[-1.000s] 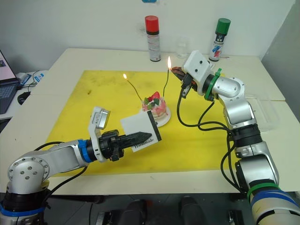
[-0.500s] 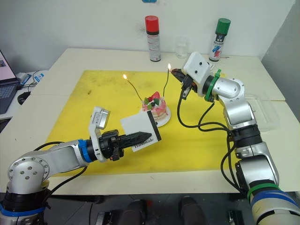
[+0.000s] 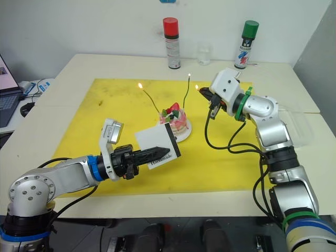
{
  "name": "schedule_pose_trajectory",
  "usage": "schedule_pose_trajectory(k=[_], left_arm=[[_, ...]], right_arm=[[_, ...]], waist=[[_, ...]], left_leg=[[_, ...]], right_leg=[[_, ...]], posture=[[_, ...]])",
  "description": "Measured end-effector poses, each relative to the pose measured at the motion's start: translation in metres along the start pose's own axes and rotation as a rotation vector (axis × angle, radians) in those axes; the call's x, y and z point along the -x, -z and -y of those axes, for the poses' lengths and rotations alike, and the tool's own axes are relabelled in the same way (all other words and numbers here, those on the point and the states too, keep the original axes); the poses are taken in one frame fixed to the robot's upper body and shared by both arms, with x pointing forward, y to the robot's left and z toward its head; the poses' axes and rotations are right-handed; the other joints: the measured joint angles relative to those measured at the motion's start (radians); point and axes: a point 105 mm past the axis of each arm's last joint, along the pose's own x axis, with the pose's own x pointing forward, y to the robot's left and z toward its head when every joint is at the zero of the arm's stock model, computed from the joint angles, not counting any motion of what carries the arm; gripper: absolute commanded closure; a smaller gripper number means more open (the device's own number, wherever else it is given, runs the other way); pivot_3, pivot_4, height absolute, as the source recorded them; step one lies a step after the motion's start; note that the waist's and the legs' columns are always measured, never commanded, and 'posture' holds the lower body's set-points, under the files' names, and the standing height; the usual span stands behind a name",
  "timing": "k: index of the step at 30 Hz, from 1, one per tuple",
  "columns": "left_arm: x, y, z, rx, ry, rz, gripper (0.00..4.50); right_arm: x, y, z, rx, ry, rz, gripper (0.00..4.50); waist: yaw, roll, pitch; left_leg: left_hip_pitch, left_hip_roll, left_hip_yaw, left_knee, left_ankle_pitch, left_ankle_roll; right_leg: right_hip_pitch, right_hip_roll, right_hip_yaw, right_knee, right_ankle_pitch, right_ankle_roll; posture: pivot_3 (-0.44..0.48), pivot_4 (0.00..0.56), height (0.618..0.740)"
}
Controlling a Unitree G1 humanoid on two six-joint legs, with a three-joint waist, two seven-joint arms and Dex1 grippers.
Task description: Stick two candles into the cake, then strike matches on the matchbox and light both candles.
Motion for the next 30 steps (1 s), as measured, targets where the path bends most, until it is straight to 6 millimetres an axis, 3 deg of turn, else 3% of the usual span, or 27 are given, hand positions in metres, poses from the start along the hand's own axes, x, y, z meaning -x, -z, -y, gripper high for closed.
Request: schedule_pose_trajectory(k=[6, 11, 13, 15, 18, 22, 23, 30], left_arm=[[0.000, 0.002, 0.000, 0.003, -0.001, -0.003, 4.50], [-0.001, 0.003, 0.001, 0.008, 0.008, -0.006, 4.50], [-0.003, 0.004, 0.001, 0.010, 0.016, -0.011, 4.50], [-0.003, 0.005, 0.001, 0.013, 0.018, -0.012, 4.50], [-0.004, 0.003, 0.002, 0.008, 0.023, -0.013, 4.50], [-0.005, 0.003, 0.001, 0.010, 0.022, -0.013, 4.50], [-0.005, 0.003, 0.001, 0.010, 0.022, -0.013, 4.50], [-0.004, 0.004, 0.001, 0.015, 0.020, -0.010, 4.50]], right_arm=[[0.036, 0.032, 0.008, -0.016, 0.073, -0.129, 4.49], [0.096, 0.074, 0.068, -0.164, 0.562, -0.321, 4.49], [0.121, 0.094, 0.082, -0.239, 0.725, -0.406, 4.49], [0.139, 0.113, 0.085, -0.302, 0.821, -0.486, 4.49], [0.147, 0.127, 0.081, -0.339, 0.855, -0.547, 4.49], [0.154, 0.137, 0.081, -0.384, 0.894, -0.577, 3.60], [0.156, 0.136, 0.082, -0.391, 0.908, -0.569, 3.10], [0.154, 0.129, 0.090, -0.381, 0.937, -0.531, 0.82]], waist=[[0.002, 0.000, 0.000], [0.003, 0.000, 0.000], [0.003, 0.000, 0.000], [0.002, 0.000, 0.000], [-0.008, 0.000, 0.000], [-0.007, 0.000, 0.000], [-0.007, 0.000, 0.000], [-0.006, 0.000, 0.000]], left_leg=[[0.000, 0.000, 0.000, 0.000, 0.000, 0.000], [0.000, -0.001, 0.000, 0.001, 0.000, 0.000], [0.000, -0.001, 0.000, 0.002, 0.000, 0.000], [0.000, -0.001, 0.001, 0.002, 0.000, 0.000], [0.000, -0.001, 0.001, 0.001, 0.000, 0.000], [0.000, -0.001, 0.001, 0.001, 0.000, 0.000], [0.000, -0.001, 0.001, 0.001, 0.000, 0.000], [0.000, -0.001, 0.001, 0.001, 0.000, 0.000]], right_leg=[[0.000, 0.000, 0.000, 0.000, 0.000, 0.001], [0.000, 0.000, 0.001, 0.001, 0.000, 0.001], [0.000, 0.000, 0.001, 0.000, 0.000, 0.001], [0.000, 0.000, 0.001, 0.000, 0.000, 0.001], [0.000, 0.000, 0.002, 0.000, 0.000, 0.001], [0.000, 0.000, 0.002, 0.000, 0.000, 0.002], [0.000, 0.000, 0.002, 0.000, 0.000, 0.002], [0.000, 0.000, 0.002, 0.000, 0.000, 0.002]], posture=[[0.000, 0.150, 0.740], [0.000, 0.150, 0.740], [0.000, 0.150, 0.740], [0.000, 0.150, 0.740], [0.000, 0.150, 0.740], [0.000, 0.150, 0.740], [0.000, 0.150, 0.740], [0.000, 0.150, 0.740]])
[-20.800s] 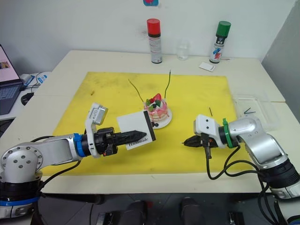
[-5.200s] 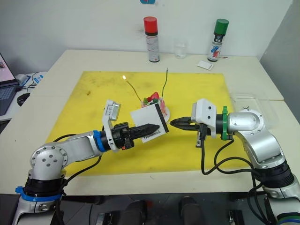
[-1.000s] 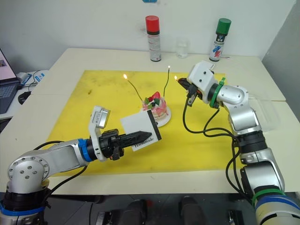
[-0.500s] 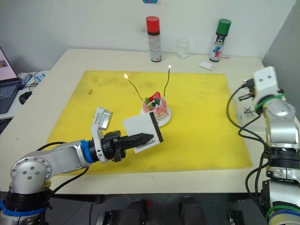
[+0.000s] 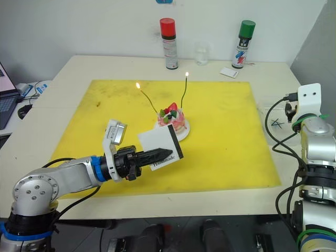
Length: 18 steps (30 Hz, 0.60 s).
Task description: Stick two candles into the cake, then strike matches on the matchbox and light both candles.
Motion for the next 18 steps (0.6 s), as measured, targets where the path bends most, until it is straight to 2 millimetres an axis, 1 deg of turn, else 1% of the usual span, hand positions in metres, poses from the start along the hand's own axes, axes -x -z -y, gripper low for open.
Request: schedule_pose_trajectory(k=[2, 3, 12, 16, 18], left_arm=[[0.0000, -0.0003, 0.0000, 0.000, 0.000, 0.002, 4.50], [0.0000, -0.0004, 0.0000, -0.001, 0.000, 0.002, 4.50], [0.0001, -0.0005, 0.0005, 0.000, 0.003, 0.002, 4.50], [0.0000, -0.0004, 0.0015, 0.001, 0.008, 0.002, 4.50], [-0.0002, -0.0004, 0.0026, 0.003, 0.014, 0.002, 4.50]], right_arm=[[-0.0001, -0.0005, 0.0000, -0.001, 0.000, 0.002, 0.10], [-0.0002, -0.0003, 0.0000, -0.001, 0.000, 0.002, 0.04], [0.0000, 0.0003, 0.0022, -0.004, 0.019, 0.000, 0.04], [0.0003, 0.0006, 0.0058, -0.011, 0.045, 0.000, 0.04], [0.0000, 0.0038, 0.0094, -0.014, 0.072, -0.011, 0.04]], waist=[[0.001, 0.000, 0.000], [0.001, 0.000, 0.000], [0.001, 0.000, 0.000], [0.001, 0.000, 0.000], [0.001, 0.000, 0.000]], left_leg=[[0.000, 0.000, 0.000, 0.000, 0.000, 0.000], [0.000, 0.000, 0.000, 0.000, 0.000, 0.000], [0.000, 0.000, 0.000, 0.000, 0.000, 0.000], [0.000, 0.000, 0.000, 0.000, 0.000, 0.000], [0.000, 0.000, 0.000, 0.000, 0.000, 0.000]], right_leg=[[0.000, 0.000, 0.000, 0.000, 0.000, 0.000], [0.000, 0.000, 0.000, 0.000, 0.000, 0.000], [0.000, 0.000, 0.000, 0.000, 0.000, 0.000], [0.000, 0.000, 0.000, 0.000, 0.000, 0.000], [0.000, 0.000, 0.000, 0.000, 0.000, 0.000]], posture=[[0.000, 0.150, 0.740], [0.000, 0.150, 0.740], [0.000, 0.150, 0.740], [0.000, 0.150, 0.740], [0.000, 0.150, 0.740]])
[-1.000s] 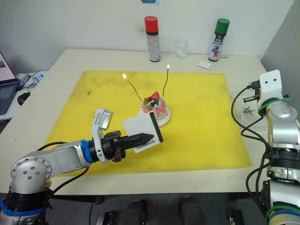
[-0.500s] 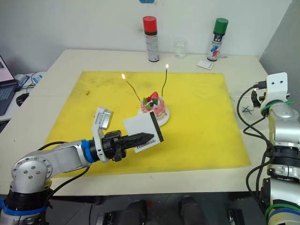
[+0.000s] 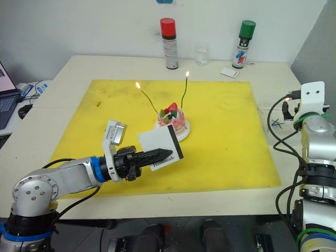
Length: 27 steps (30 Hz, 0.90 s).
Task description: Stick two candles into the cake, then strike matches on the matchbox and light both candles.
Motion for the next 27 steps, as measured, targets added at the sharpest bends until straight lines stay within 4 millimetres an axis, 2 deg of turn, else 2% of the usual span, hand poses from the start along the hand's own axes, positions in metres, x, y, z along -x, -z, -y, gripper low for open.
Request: schedule_pose_trajectory(k=[9, 14, 22, 27], left_arm=[[0.000, 0.000, 0.001, 0.002, 0.003, 0.000, 4.50], [-0.002, 0.001, 0.001, 0.004, 0.008, -0.006, 4.50], [-0.002, 0.002, 0.001, 0.005, 0.009, -0.008, 4.50], [-0.002, 0.002, 0.001, 0.005, 0.010, -0.008, 4.50]], right_arm=[[0.001, 0.017, 0.003, -0.093, 0.029, -0.094, 0.04], [0.001, 0.027, -0.004, -0.300, 0.057, -0.167, 0.04], [0.002, 0.018, -0.005, -0.347, 0.044, -0.139, 0.04], [0.001, 0.012, -0.011, -0.318, 0.008, -0.112, 0.04]], waist=[[0.000, 0.000, 0.000], [0.000, 0.000, 0.000], [0.000, 0.000, 0.000], [0.000, 0.000, 0.000]], left_leg=[[0.000, 0.000, 0.000, 0.000, 0.000, 0.000], [0.000, 0.000, 0.000, 0.000, 0.000, 0.000], [0.000, 0.000, 0.000, 0.000, 0.000, 0.000], [0.000, 0.000, 0.000, 0.000, 0.000, 0.000]], right_leg=[[0.000, 0.000, 0.000, 0.000, 0.000, 0.000], [0.000, 0.000, 0.000, 0.000, 0.000, 0.000], [0.000, 0.000, 0.000, 0.000, 0.000, 0.000], [0.000, 0.000, 0.000, 0.000, 0.000, 0.000]], posture=[[0.000, 0.150, 0.740], [0.000, 0.150, 0.740], [0.000, 0.150, 0.740], [0.000, 0.150, 0.740]])
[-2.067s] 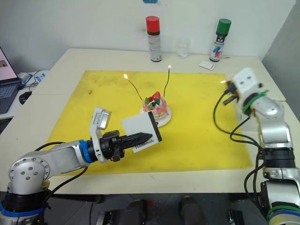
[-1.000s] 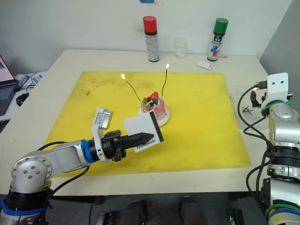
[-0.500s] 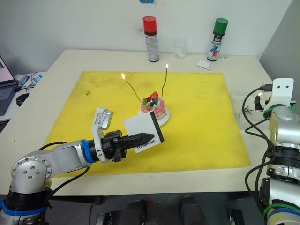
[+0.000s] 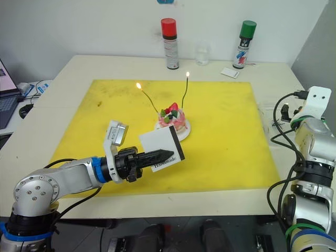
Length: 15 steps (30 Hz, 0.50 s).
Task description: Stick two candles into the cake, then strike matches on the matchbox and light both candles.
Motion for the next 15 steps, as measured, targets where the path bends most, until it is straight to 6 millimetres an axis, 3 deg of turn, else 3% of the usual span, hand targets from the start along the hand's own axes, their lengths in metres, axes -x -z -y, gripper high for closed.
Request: schedule_pose_trajectory(k=[9, 15], left_arm=[[0.000, 0.000, 0.000, 0.002, 0.003, 0.002, 4.50], [0.000, -0.001, 0.000, 0.002, 0.001, 0.003, 4.50]], right_arm=[[0.001, 0.016, 0.004, 0.141, 0.015, -0.062, 0.04], [0.002, 0.013, 0.009, 0.168, 0.033, -0.060, 0.04]], waist=[[0.000, 0.000, 0.000], [0.000, 0.000, 0.000]], left_leg=[[0.000, 0.000, 0.000, 0.000, 0.000, 0.000], [0.000, 0.000, 0.000, 0.000, 0.000, 0.000]], right_leg=[[0.000, 0.000, 0.000, 0.000, 0.000, 0.000], [0.000, 0.000, 0.000, 0.000, 0.000, 0.000]], posture=[[0.000, 0.150, 0.740], [0.000, 0.150, 0.740]])
